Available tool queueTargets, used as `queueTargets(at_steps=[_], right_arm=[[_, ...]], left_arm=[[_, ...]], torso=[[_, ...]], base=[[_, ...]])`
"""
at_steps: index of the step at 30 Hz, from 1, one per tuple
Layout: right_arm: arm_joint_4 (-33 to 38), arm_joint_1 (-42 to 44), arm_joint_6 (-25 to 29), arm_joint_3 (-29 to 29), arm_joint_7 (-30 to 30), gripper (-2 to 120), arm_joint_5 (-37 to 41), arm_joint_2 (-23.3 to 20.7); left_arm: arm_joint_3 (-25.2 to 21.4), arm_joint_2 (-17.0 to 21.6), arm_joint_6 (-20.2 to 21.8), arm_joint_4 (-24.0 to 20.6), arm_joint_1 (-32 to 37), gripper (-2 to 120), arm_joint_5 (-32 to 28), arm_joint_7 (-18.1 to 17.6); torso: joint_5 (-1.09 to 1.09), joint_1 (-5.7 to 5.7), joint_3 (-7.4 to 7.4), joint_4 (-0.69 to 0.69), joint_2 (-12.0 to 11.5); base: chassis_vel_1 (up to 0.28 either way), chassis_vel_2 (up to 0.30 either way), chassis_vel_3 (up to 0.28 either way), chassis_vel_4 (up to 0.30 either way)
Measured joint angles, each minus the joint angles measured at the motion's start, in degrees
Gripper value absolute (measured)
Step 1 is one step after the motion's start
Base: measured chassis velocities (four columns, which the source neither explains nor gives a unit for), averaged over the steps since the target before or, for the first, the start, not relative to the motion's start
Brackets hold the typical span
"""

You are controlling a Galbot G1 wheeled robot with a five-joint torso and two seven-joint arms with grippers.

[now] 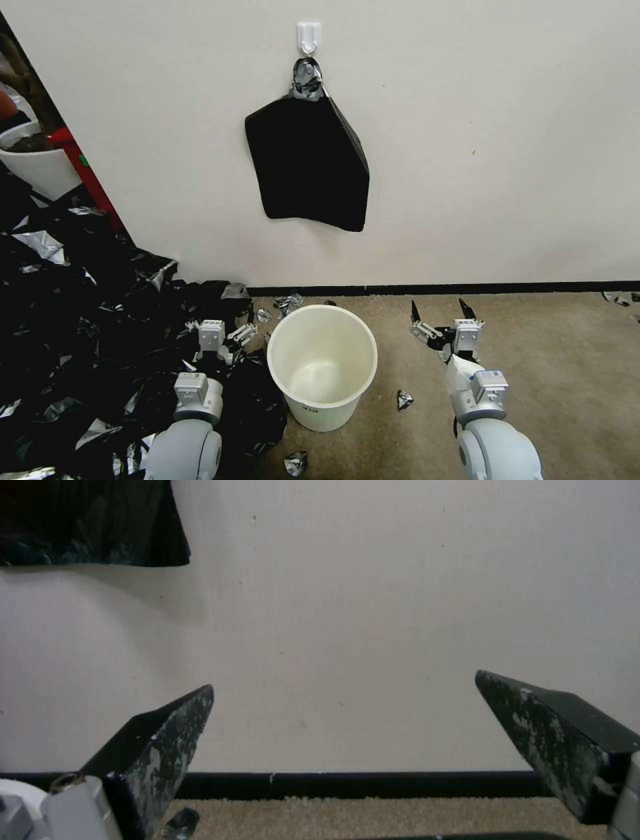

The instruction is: Place a trash bag onto the trash bin.

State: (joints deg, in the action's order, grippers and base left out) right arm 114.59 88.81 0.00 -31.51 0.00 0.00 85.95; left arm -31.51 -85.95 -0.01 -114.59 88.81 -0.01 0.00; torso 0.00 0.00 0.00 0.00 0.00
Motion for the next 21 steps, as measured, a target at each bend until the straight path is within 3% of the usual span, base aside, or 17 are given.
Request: queueTargets(at_steps=[21], right_arm=[[0.0, 0.0, 0.0, 0.0, 0.0, 100, 0.0, 0.0]], left_arm=[[0.0, 0.0, 0.0, 0.0, -0.01, 100, 0.0, 0.0]], torso=[[0.0, 0.0, 0.0, 0.0, 0.0]], base=[[0.0, 0.0, 0.0, 0.0]])
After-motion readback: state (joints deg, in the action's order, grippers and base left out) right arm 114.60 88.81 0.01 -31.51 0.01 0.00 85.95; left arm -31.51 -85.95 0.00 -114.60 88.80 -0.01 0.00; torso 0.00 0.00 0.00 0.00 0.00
